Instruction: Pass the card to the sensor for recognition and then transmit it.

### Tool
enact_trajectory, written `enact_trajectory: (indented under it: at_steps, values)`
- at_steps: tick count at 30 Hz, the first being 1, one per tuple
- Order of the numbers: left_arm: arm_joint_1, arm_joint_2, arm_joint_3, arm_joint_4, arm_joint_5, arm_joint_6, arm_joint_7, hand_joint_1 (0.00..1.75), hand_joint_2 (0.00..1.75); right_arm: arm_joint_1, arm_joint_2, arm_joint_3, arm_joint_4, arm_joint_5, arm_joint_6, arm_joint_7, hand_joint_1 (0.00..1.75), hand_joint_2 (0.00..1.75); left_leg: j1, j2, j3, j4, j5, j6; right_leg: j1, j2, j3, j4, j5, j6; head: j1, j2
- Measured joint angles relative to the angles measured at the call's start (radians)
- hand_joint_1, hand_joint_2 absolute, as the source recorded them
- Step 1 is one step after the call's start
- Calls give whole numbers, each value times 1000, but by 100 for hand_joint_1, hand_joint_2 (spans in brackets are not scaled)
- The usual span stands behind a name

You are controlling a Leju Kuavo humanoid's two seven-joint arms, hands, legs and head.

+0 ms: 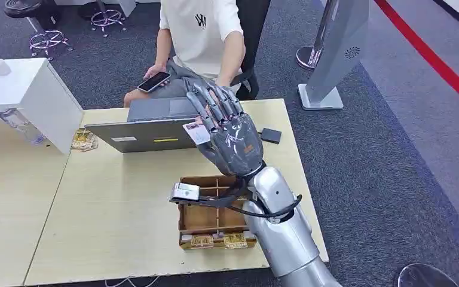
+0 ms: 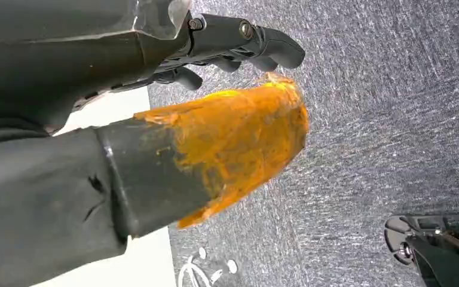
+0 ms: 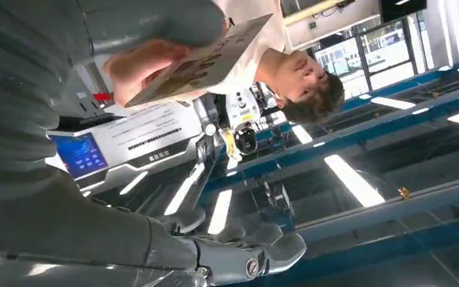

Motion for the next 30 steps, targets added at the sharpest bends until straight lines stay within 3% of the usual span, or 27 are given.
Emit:
enact_trajectory:
  at_steps: [17, 22, 25, 30]
  values:
    - [0, 0, 0, 0, -4, 0, 0, 0, 0, 2, -19, 1, 29, -4, 0, 34, 175, 175, 0, 0, 0, 0, 0, 0, 0, 0, 0, 0, 0, 0, 0, 0]
    - [1, 0, 0, 0, -7, 1, -1, 0, 0, 24, -20, -4, 31, -60, 0, -21, 175, 175, 0, 0, 0, 0, 0, 0, 0, 0, 0, 0, 0, 0, 0, 0]
    - [2, 0, 2, 0, -7, 2, -6, 0, 0, 37, -19, -9, 53, -185, 0, -77, 175, 175, 0, 0, 0, 0, 0, 0, 0, 0, 0, 0, 0, 0, 0, 0]
    - [2, 0, 4, 0, -6, 3, -8, 0, 0, 48, -17, -10, 77, -221, 0, -92, 175, 175, 0, 0, 0, 0, 0, 0, 0, 0, 0, 0, 0, 0, 0, 0]
